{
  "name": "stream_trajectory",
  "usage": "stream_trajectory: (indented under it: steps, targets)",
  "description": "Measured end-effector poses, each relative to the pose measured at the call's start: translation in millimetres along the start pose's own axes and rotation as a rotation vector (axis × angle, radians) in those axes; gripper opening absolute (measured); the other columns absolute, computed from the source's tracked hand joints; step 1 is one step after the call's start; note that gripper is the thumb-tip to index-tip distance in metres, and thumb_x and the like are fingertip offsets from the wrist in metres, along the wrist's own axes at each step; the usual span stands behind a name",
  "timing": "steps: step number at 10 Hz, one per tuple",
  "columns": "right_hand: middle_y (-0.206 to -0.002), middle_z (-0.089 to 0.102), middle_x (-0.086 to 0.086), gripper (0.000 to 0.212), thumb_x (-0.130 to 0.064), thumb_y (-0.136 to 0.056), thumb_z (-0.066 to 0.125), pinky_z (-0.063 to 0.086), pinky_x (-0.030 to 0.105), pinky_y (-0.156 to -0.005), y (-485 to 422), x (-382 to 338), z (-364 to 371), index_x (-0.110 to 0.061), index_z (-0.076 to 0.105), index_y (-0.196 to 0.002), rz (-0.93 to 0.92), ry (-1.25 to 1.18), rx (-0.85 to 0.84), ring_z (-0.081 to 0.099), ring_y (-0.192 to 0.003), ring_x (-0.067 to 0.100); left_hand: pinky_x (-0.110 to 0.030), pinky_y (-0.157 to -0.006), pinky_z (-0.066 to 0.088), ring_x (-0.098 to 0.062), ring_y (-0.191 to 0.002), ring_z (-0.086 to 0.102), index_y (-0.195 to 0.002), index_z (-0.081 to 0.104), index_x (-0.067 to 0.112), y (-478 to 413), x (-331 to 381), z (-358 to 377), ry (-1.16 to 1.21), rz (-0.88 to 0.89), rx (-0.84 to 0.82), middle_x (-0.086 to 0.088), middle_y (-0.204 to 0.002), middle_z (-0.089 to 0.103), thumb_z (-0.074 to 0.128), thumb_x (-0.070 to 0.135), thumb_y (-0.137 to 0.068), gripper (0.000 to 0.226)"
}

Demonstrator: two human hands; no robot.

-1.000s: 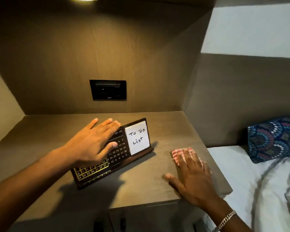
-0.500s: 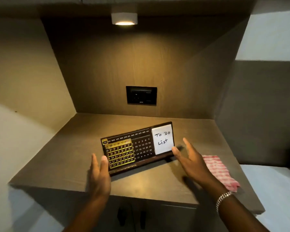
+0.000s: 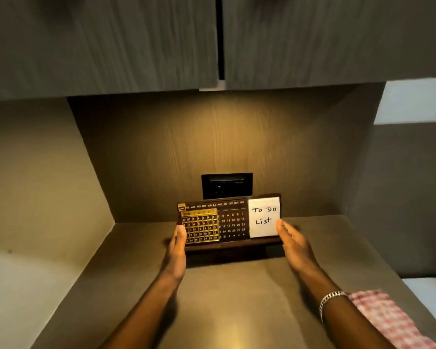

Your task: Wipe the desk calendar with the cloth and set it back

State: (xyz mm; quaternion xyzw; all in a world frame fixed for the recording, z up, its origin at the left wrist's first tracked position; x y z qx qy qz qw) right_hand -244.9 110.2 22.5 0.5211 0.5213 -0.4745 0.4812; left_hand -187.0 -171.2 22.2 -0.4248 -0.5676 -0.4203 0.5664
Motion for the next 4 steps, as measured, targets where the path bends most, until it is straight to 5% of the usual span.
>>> stream_trajectory:
  steps: [1, 2, 4]
  targets:
    - [-0.130, 0.064, 0.001, 0.053, -0.048, -0.094, 0.050, 0.042, 0.040, -0.108, -24.4, 5.7, 9.7, -0.014, 0.056, -0.135, 0.032, 0.031, 0.056, 0.058, -0.120, 0.018, -0.042, -0.111, 0.034, -0.022, -0.127, 0.051, -0.137, 0.047, 0.019, -38.8, 1.1, -1.2, -0.020, 0.012, -0.060, -0.008, -0.134, 0.058, 0.026, 0.058, -0.088, 0.066]
    - [-0.129, 0.065, 0.001, 0.061, -0.058, -0.091, 0.048, 0.043, 0.047, -0.106, -31.6, 17.6, 16.2, -0.018, 0.054, -0.136, 0.071, 0.084, 0.051, 0.058, -0.120, 0.022, -0.050, -0.112, 0.034, -0.023, -0.124, 0.054, -0.133, 0.052, 0.019, -60.0, -7.0, -0.7, -0.024, 0.012, -0.113, -0.009, -0.130, 0.061, 0.027, 0.059, -0.087, 0.065]
    - [-0.132, 0.064, 0.002, 0.069, -0.068, -0.087, 0.042, 0.041, 0.047, -0.107, -31.1, 28.6, 18.7, -0.023, 0.054, -0.137, 0.125, 0.129, 0.072, 0.056, -0.121, 0.023, -0.039, -0.103, 0.040, -0.020, -0.119, 0.058, -0.107, 0.065, 0.033, -74.2, -36.1, -12.2, 0.062, -0.118, -0.091, 0.009, -0.108, 0.072, 0.030, 0.061, -0.091, 0.047]
Point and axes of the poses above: each hand's wrist, its own y-axis away from the middle knuckle, its own z-axis out of the palm, x = y × z, the point moved 6 cm from there along -y, towards the middle knuckle
